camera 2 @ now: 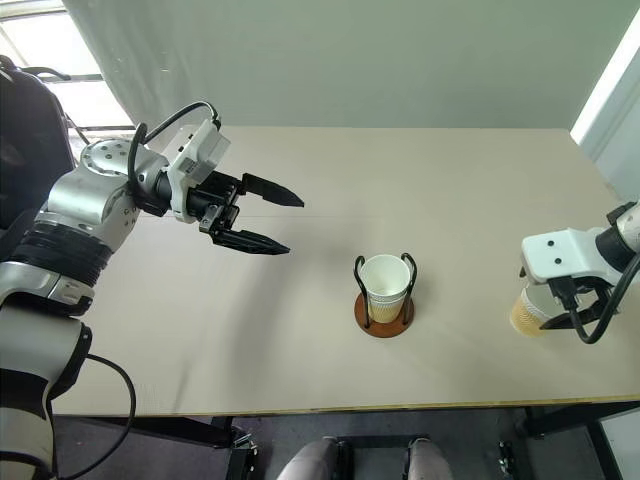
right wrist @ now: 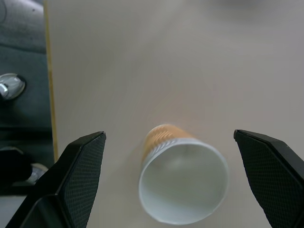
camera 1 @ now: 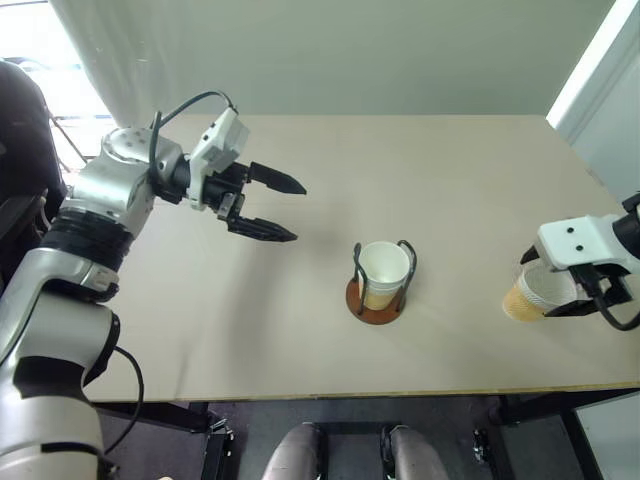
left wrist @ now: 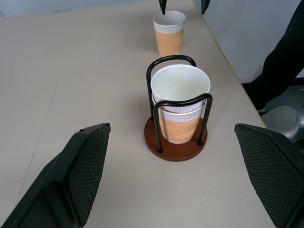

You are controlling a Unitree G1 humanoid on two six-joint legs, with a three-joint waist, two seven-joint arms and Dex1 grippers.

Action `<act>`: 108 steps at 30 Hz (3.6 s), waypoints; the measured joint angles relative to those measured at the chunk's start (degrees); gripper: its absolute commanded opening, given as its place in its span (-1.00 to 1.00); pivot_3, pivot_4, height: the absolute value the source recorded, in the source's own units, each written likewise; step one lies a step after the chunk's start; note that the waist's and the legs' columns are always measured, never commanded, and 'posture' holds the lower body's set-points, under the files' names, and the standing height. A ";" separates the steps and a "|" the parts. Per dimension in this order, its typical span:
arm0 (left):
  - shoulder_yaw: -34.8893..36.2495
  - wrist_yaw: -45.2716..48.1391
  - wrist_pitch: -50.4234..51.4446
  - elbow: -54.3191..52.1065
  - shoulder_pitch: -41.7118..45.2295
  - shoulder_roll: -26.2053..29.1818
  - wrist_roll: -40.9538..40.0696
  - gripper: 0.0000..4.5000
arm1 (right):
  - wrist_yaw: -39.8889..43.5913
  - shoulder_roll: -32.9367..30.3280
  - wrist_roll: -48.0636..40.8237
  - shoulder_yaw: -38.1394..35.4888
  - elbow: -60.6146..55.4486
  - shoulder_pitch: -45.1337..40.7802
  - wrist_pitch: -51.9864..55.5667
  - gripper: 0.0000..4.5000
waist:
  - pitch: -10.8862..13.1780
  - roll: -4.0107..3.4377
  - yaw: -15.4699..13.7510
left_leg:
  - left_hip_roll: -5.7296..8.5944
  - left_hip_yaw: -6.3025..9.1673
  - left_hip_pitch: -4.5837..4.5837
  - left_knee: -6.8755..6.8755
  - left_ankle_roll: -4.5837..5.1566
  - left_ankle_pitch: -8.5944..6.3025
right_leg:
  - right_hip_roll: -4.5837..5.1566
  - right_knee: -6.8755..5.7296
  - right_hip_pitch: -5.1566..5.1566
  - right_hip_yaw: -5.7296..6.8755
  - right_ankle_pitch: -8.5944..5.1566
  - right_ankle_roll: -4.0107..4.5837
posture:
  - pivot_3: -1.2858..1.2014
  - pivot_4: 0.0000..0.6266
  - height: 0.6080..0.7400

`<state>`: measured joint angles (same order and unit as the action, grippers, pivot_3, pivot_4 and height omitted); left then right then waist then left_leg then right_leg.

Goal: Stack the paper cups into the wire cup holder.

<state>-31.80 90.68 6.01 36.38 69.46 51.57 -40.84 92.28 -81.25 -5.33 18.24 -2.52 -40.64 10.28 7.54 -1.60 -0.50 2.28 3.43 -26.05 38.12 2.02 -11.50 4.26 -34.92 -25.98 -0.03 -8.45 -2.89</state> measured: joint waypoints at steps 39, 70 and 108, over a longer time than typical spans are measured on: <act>2.28 0.01 -1.35 -0.35 -2.26 -0.05 1.26 1.00 | -0.90 7.98 19.62 -1.36 11.13 2.62 -19.50 -0.99 | 0.00 0.00 0.09 | 0.00 0.00 0.05 0.10 0.50 -0.07 | 0.00 0.04 0.13 0.00 0.26 0.02 | 0.03 -0.52 1.00; -1.21 0.01 -5.54 5.37 -2.25 -3.60 2.17 1.00 | 0.00 17.38 7.13 12.21 -5.11 -33.45 -3.17 -0.99 | 0.03 -0.04 0.23 | -0.01 0.01 -0.04 -0.03 0.33 -0.04 | -0.02 0.08 -0.04 0.04 0.12 0.20 | 0.03 -0.52 1.00; -1.22 0.01 -6.87 7.75 0.01 -5.64 2.61 1.00 | 0.01 23.27 5.54 12.20 -15.98 -27.11 4.99 -0.99 | 0.03 -0.04 0.30 | -0.01 0.01 -0.03 0.00 0.08 0.12 | -0.02 0.01 -0.05 0.04 0.13 0.24 | 0.03 -0.52 1.00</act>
<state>-33.02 90.69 -0.86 44.13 69.47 45.93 -38.22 92.29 -57.98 0.21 30.43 -18.50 -67.75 15.27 7.57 -1.64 -0.20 2.27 3.44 -26.08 38.12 2.10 -11.38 4.25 -34.91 -26.03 0.01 -8.33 -2.65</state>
